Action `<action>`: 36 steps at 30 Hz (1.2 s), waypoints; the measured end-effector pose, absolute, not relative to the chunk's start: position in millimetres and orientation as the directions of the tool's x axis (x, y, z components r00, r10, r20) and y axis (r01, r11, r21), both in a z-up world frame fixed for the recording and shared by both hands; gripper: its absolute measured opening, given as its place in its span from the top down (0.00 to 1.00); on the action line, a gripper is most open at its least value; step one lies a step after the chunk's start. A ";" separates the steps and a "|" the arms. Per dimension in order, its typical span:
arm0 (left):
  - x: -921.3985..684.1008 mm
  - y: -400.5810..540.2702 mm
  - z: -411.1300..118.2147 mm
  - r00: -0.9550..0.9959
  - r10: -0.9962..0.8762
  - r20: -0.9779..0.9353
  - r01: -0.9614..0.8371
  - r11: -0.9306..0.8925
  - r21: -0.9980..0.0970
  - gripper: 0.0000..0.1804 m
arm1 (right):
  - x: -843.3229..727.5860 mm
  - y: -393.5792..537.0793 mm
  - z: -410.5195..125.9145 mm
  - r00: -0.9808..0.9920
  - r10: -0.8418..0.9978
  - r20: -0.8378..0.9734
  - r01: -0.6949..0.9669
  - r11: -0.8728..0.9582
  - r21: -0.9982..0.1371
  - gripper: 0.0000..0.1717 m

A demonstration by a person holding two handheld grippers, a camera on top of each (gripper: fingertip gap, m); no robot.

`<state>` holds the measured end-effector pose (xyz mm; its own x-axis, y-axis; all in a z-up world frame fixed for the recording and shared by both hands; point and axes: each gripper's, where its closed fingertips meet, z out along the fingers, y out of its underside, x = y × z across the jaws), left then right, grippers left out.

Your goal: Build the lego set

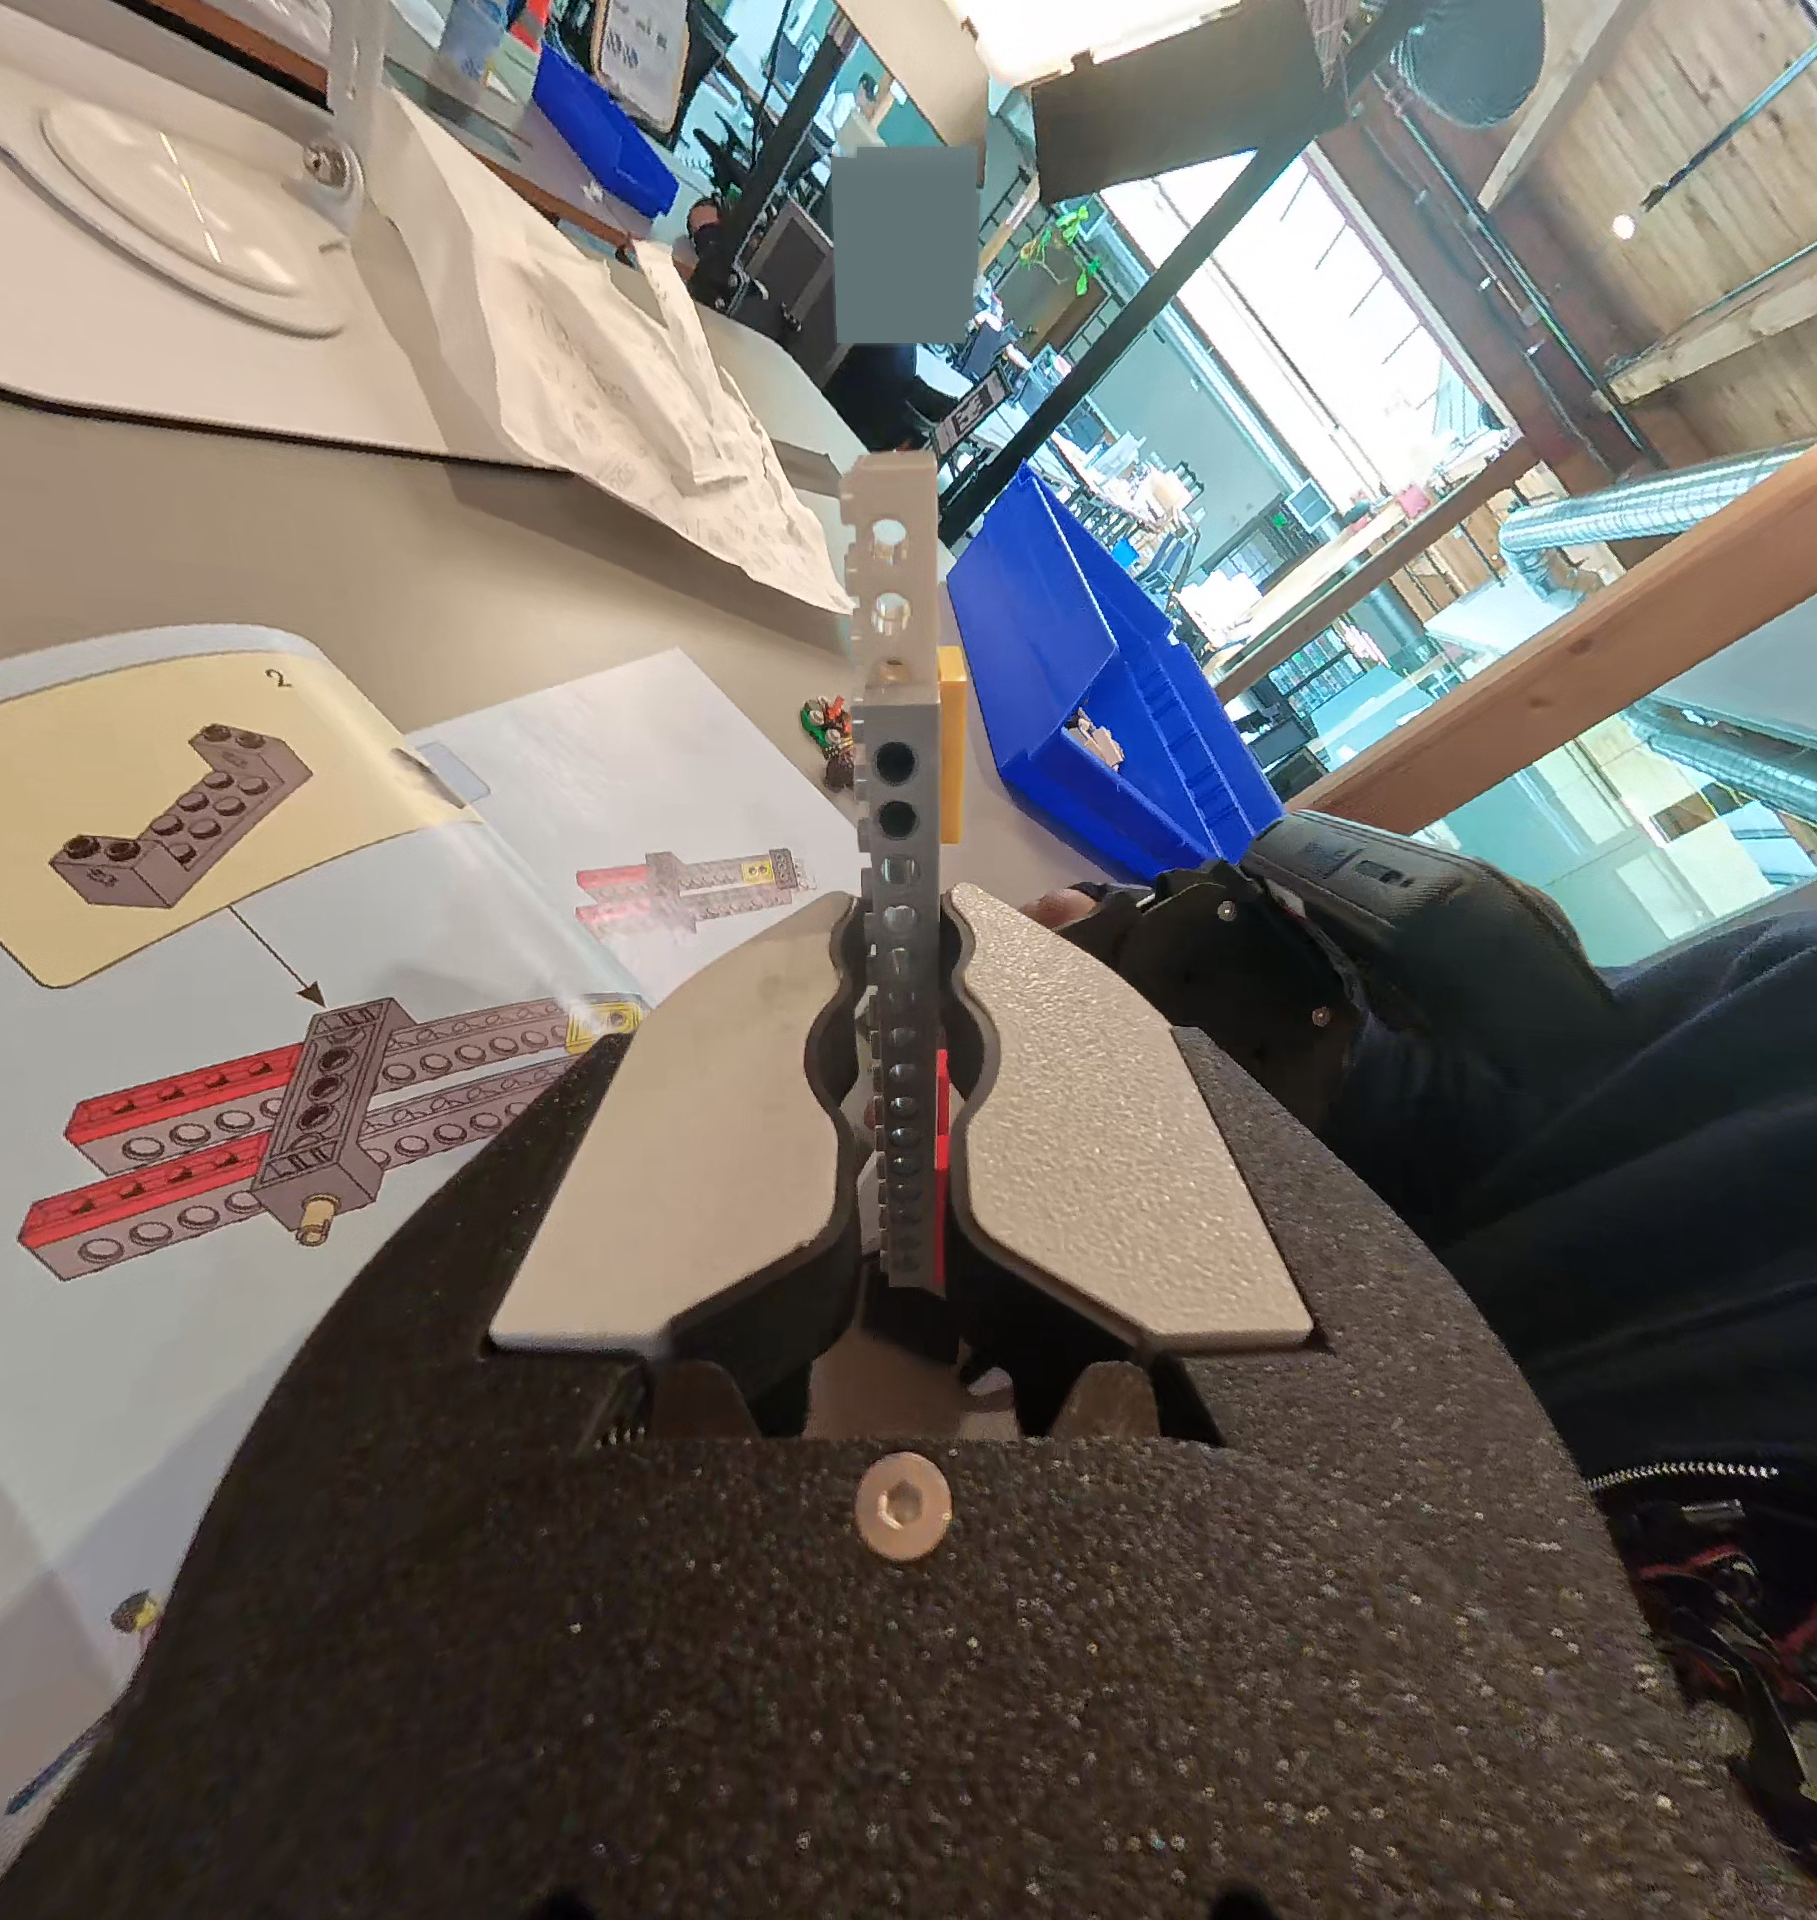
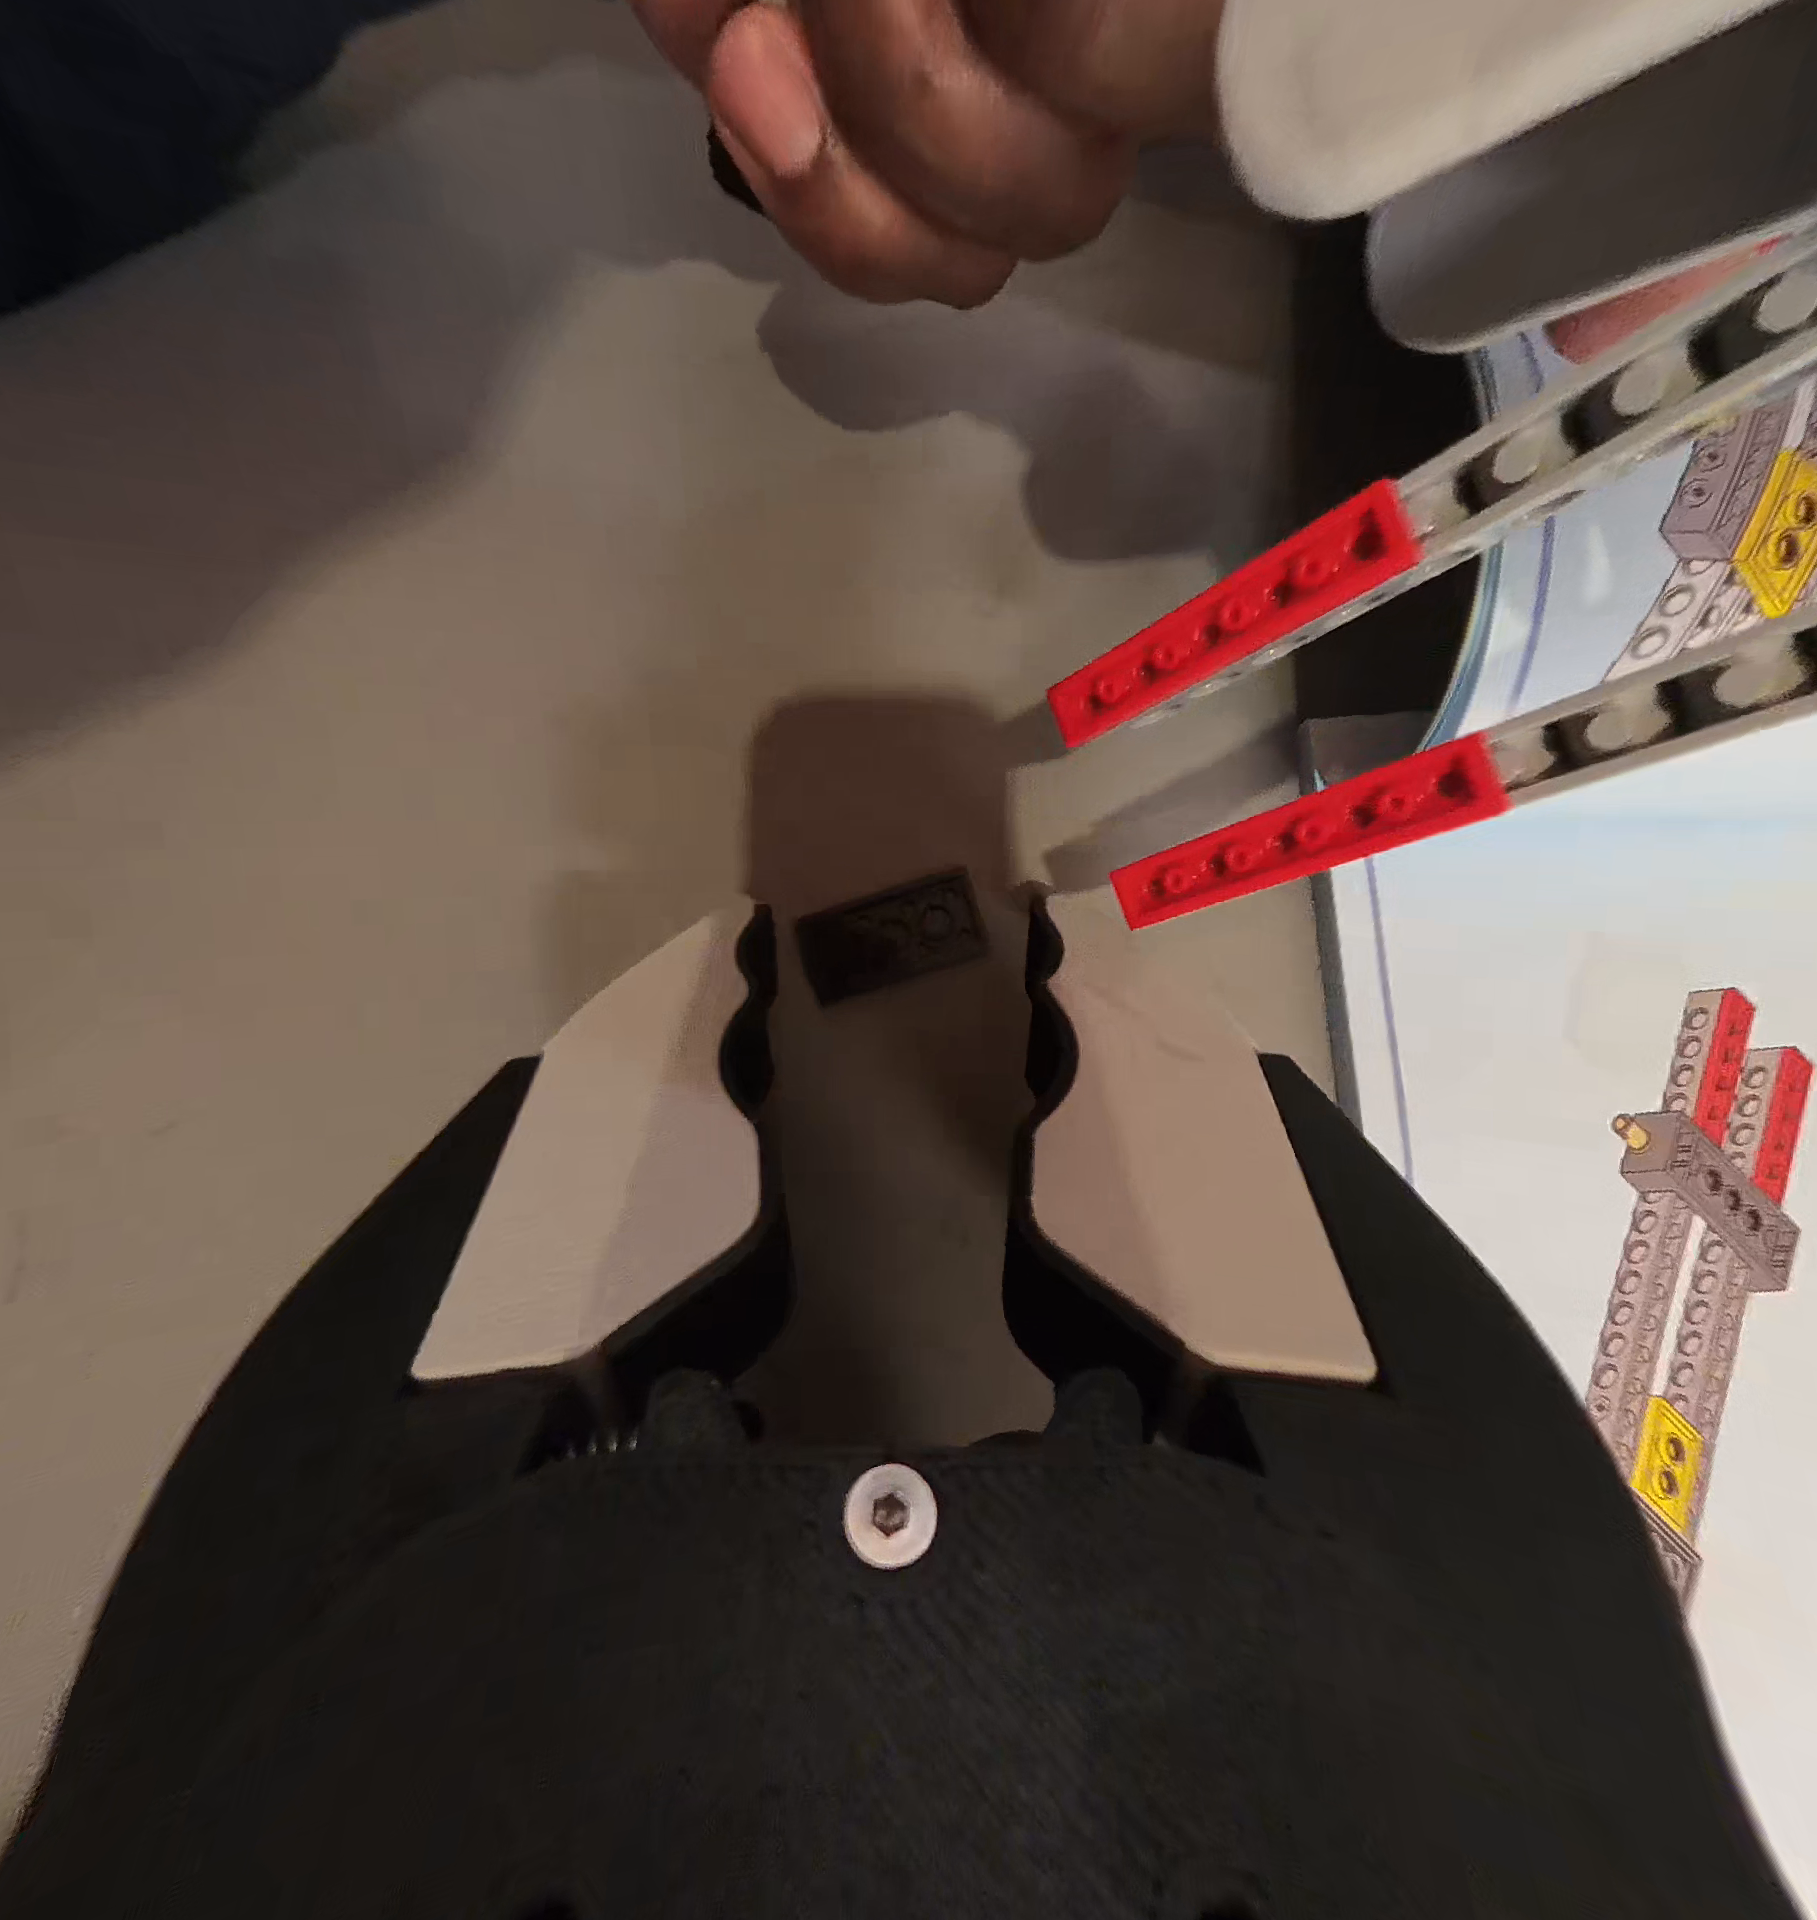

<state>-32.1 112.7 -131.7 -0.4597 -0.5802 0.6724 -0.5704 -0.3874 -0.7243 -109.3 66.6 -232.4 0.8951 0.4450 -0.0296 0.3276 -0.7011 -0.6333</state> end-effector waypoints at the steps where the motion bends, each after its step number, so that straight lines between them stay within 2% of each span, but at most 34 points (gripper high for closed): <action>1: -32.9 112.4 -133.4 -0.457 -0.579 0.676 -0.581 -0.381 -0.719 0.93 | -108.8 65.4 -232.5 0.896 0.444 -0.021 0.334 -0.704 -0.627 0.76; 2: -34.1 111.9 -134.8 -0.458 -0.575 0.678 -0.591 -0.373 -0.715 0.93 | -108.3 64.2 -232.5 0.898 0.440 -0.017 0.335 -0.708 -0.621 0.79; 10: -46.7 100.0 -142.8 -0.487 -0.529 0.695 -0.664 -0.292 -0.688 0.93 | -113.1 40.4 -222.6 0.904 0.424 -0.057 0.287 -0.699 -0.655 0.79; 15: -61.8 72.6 -154.4 -0.516 -0.456 0.725 -0.744 -0.181 -0.643 0.93 | -99.5 14.7 -188.3 0.909 0.415 -0.042 0.260 -0.643 -0.721 0.79; 22: -72.7 28.5 -166.2 -0.519 -0.341 0.784 -0.811 -0.094 -0.578 0.93 | -74.6 -13.2 -133.0 0.908 0.406 0.098 0.317 -0.517 -0.795 0.80; 28: -81.5 -6.0 -169.3 -0.520 -0.256 0.815 -0.837 -0.038 -0.546 0.93 | -65.9 -24.2 -117.1 0.880 0.423 0.215 0.416 -0.470 -0.779 0.80; 36: -92.0 -29.8 -167.3 -0.523 -0.191 0.831 -0.847 0.003 -0.532 0.93 | -65.9 -27.4 -114.6 0.788 0.542 0.291 0.567 -0.456 -0.686 0.80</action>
<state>-92.0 -29.8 -167.3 -0.5227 -0.1914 0.8307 -0.8466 0.0025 -0.5322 -65.9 -27.4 -114.6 0.7880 0.5425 0.2911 0.5673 -0.4562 -0.6855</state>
